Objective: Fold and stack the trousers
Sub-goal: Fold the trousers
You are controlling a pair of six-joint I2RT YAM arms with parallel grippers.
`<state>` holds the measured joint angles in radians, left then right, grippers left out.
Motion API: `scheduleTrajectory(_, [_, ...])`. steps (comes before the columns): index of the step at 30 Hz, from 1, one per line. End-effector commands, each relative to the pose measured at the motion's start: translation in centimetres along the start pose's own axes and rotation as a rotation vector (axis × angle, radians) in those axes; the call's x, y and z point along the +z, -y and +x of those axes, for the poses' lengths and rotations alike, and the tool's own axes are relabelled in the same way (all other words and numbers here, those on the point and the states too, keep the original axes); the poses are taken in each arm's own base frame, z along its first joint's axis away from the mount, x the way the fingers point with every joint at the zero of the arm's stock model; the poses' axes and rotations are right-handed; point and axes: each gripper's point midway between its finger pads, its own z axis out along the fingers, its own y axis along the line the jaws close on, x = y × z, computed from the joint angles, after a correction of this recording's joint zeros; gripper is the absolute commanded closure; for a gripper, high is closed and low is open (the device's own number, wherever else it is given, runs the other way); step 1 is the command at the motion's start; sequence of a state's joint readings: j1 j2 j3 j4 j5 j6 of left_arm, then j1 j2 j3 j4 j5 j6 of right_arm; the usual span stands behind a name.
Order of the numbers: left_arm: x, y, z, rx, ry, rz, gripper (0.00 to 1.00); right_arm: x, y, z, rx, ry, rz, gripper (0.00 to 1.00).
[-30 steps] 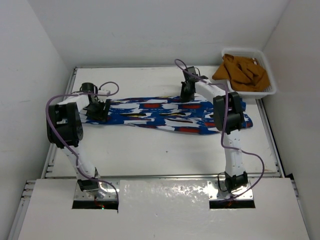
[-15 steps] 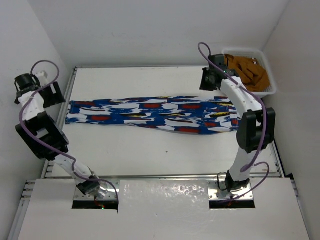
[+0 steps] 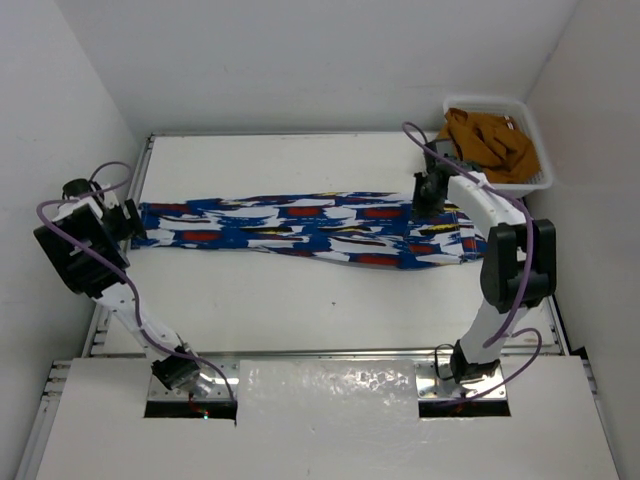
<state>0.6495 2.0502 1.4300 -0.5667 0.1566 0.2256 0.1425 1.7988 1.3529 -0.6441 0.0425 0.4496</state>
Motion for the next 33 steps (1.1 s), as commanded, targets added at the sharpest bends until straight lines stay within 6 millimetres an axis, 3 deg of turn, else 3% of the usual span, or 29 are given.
scheduleTrajectory(1, [1.1,-1.0,0.1,0.004,0.012,-0.051,0.23,-2.9,0.5,-1.9,0.007,0.101,0.001,0.78])
scheduleTrajectory(4, [1.6,1.2,1.6,0.016,-0.024,0.039,0.43,-3.0,0.8,-1.8,0.001,0.092,0.016,0.78])
scheduleTrajectory(8, [1.1,1.9,3.1,0.05,-0.05,0.057,0.7,-3.0,0.8,-2.1,0.007,0.1,0.019,0.78])
scheduleTrajectory(11, [1.3,1.5,4.5,0.061,-0.09,0.046,0.82,-3.1,0.7,-2.4,0.006,0.107,0.016,0.78])
scheduleTrajectory(12, [1.3,1.2,4.8,0.062,-0.097,0.039,0.94,-3.2,0.7,-2.5,0.006,0.109,0.017,0.77])
scheduleTrajectory(13, [1.2,0.7,5.1,0.054,-0.101,0.032,0.98,-3.2,0.7,-2.6,0.003,0.11,0.016,0.77])
scheduleTrajectory(15, [0.7,0.1,4.9,0.057,-0.09,0.013,1.0,-3.2,1.0,-2.5,0.002,0.106,0.021,0.77])
scheduleTrajectory(18, [-1.5,-0.9,2.2,0.097,-0.015,-0.041,1.0,-2.9,1.6,-1.8,-0.009,0.089,0.04,0.77])
scheduleTrajectory(20, [-4.2,-0.9,-0.3,0.131,0.067,-0.056,1.0,-2.5,2.2,-1.2,-0.022,0.069,0.066,0.77])
scheduleTrajectory(22, [-8.2,0.3,-4.5,0.19,0.212,-0.022,1.0,-1.4,3.5,0.2,-0.041,0.016,0.12,0.77])
scheduleTrajectory(23, [-9.6,1.1,-5.5,0.221,0.246,0.001,1.0,-1.1,3.8,0.9,-0.041,-0.011,0.131,0.77])
scheduleTrajectory(24, [-11.9,2.6,-7.7,0.259,0.321,0.053,1.0,-0.6,4.1,1.7,-0.037,-0.035,0.136,0.78])
scheduleTrajectory(27, [-16.9,8.0,-10.0,0.399,0.409,0.185,1.0,0.8,3.6,3.2,-0.004,-0.066,0.101,0.78])
scheduleTrajectory(28, [-18.1,11.0,-9.8,0.46,0.417,0.241,1.0,0.9,3.4,3.2,0.004,-0.061,0.091,0.78])
scheduleTrajectory(30, [-19.7,14.9,-8.6,0.543,0.409,0.355,1.0,1.4,3.1,3.4,0.017,-0.052,0.071,0.78])
scheduleTrajectory(33, [-21.1,22.4,-4.9,0.658,0.355,0.552,1.0,2.1,3.1,3.5,0.016,-0.047,0.069,0.78])
